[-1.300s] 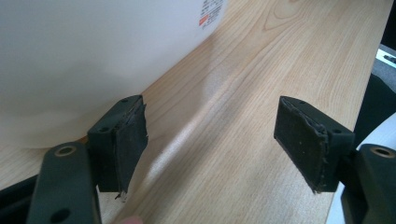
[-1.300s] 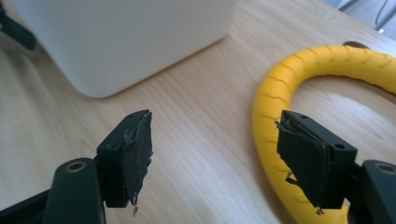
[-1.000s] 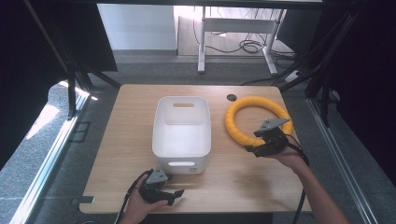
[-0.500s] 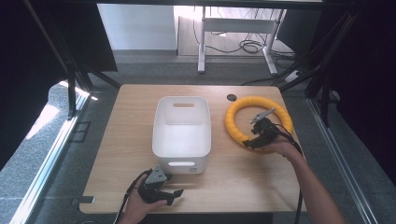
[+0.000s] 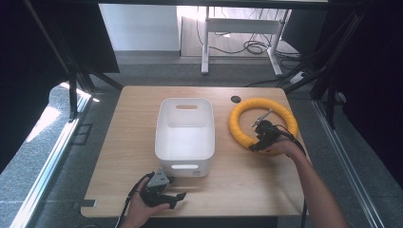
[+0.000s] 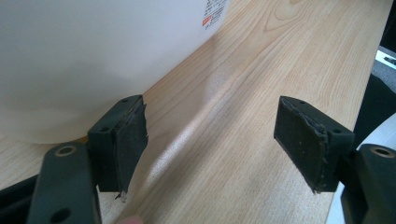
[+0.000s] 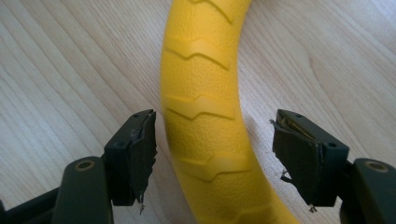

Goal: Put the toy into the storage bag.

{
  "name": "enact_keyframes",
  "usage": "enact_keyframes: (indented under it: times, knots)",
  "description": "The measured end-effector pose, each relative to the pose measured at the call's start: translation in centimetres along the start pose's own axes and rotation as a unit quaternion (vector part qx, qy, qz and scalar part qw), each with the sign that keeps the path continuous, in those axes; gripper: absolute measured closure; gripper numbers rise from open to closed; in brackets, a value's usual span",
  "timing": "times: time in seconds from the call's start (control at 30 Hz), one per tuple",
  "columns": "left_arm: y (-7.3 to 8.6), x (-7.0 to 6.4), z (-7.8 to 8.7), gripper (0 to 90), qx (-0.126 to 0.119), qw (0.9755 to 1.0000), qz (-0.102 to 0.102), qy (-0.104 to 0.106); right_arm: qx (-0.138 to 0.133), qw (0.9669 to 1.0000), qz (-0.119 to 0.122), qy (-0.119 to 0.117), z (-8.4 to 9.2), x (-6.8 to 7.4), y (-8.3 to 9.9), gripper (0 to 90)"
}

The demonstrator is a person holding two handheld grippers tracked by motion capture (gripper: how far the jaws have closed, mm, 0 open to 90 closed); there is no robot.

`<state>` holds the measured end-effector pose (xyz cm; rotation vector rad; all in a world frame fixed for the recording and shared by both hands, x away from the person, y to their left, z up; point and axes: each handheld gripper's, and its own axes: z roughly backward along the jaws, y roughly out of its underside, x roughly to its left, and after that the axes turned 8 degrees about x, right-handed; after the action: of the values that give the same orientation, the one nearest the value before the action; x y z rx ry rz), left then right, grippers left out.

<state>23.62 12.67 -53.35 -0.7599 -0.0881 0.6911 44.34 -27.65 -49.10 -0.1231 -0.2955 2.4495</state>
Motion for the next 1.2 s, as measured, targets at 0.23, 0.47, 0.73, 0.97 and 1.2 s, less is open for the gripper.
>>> enact_keyframes:
  times: [0.23, 0.47, 0.73, 0.97, 1.2]
  knots:
    - [0.0, 0.0, 0.0, 25.7, 0.001, 1.0, 0.0, 0.001, 0.023, 0.9997, 0.005, -0.001, -1.1, -0.1, -0.1, 35.2]
    - [0.0, 0.0, -0.1, 25.7, 0.003, 1.0, -0.002, 0.001, 0.03, 0.9994, 0.012, -0.009, -1.7, 0.0, -0.5, 42.2]
    - [0.0, -0.1, -0.1, 25.6, 0.005, 1.0, -0.005, 0.0, 0.033, 0.9992, 0.021, -0.011, -1.6, 0.1, -0.7, 46.7]
    - [0.1, 0.1, 0.0, 25.7, 0.005, 1.0, -0.002, -0.001, 0.001, 0.9993, 0.02, -0.033, -0.9, 0.2, -0.9, 48.6]
    - [0.1, 0.1, -0.1, 25.7, 0.006, 1.0, -0.003, 0.0, -0.048, 0.9973, 0.006, -0.056, 1.0, -0.1, -1.0, 49.4]
